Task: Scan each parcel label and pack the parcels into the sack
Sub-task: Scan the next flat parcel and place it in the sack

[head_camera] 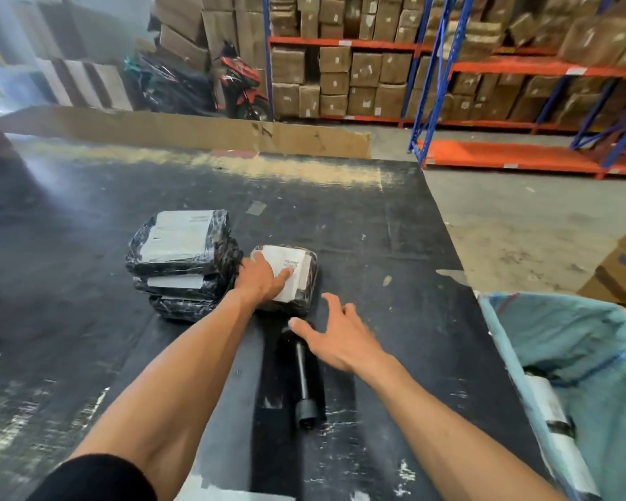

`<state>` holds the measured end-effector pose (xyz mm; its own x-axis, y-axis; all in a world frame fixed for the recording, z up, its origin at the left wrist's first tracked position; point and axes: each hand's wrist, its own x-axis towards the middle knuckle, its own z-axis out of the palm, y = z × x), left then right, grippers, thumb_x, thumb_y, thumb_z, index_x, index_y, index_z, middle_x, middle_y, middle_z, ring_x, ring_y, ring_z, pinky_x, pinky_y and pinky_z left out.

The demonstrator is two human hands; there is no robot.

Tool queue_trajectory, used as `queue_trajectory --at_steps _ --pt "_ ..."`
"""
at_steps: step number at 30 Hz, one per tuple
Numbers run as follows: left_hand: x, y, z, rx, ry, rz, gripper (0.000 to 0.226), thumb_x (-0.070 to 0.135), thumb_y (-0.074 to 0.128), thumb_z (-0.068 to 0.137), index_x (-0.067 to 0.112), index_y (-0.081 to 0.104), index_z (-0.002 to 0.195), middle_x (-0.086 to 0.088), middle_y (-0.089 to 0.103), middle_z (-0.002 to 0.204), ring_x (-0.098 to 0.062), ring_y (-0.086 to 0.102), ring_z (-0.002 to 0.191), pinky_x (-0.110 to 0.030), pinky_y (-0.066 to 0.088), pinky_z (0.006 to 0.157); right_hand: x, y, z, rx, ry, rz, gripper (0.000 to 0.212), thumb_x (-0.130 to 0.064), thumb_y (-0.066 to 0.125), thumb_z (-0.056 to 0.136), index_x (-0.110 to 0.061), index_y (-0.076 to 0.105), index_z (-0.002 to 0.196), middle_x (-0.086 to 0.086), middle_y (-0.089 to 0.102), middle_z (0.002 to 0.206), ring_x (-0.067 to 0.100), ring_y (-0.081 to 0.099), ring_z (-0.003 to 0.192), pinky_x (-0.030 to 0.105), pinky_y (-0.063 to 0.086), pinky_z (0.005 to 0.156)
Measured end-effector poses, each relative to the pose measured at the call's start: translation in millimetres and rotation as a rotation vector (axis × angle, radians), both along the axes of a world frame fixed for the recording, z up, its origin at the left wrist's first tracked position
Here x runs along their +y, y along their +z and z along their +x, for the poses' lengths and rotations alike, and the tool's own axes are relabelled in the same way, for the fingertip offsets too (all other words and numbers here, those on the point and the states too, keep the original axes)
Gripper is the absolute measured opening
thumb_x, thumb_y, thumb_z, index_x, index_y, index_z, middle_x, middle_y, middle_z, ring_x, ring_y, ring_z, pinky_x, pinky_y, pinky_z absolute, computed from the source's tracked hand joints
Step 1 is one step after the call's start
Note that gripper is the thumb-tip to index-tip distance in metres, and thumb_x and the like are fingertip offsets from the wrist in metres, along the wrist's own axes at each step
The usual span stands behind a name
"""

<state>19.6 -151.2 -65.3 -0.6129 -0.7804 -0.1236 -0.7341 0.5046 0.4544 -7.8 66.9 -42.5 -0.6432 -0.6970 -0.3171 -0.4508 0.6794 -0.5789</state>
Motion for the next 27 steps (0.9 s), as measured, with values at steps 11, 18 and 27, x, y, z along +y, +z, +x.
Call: queue_trajectory --at_steps 11,18,27 --pt "-8 -17 11 0.035 0.027 0.267 0.154 0.081 0.081 0.051 0.032 -0.018 0.159 -0.025 -0.008 0.166 -0.05 0.028 0.145 -0.057 0.035 0.11 -18 -34 30 -0.224 -0.201 -0.051 0.069 -0.044 0.063 0.089 -0.03 0.036 0.151 0.009 0.072 0.122 0.028 0.075 0.102 0.037 0.061 0.089" --pt "-11 -24 20 0.197 -0.033 0.355 0.147 0.075 0.085 0.048 0.04 -0.002 0.161 -0.006 0.044 0.156 -0.033 0.04 0.141 -0.046 0.037 0.113 9 -1 7 -0.282 -0.234 -0.204 0.046 -0.036 0.059 0.076 -0.034 0.055 0.122 0.008 0.079 0.087 0.014 0.063 0.047 0.026 0.053 0.048" --pt "28 -11 38 0.427 0.021 0.185 0.126 0.08 0.08 0.039 0.063 0.016 0.146 -0.012 0.045 0.129 -0.037 0.056 0.114 -0.042 0.045 0.086 -8 39 -12 -0.36 -0.355 -0.622 0.048 -0.019 0.058 0.091 -0.033 0.048 0.135 0.005 0.072 0.083 0.019 0.061 0.057 0.033 0.056 0.056"
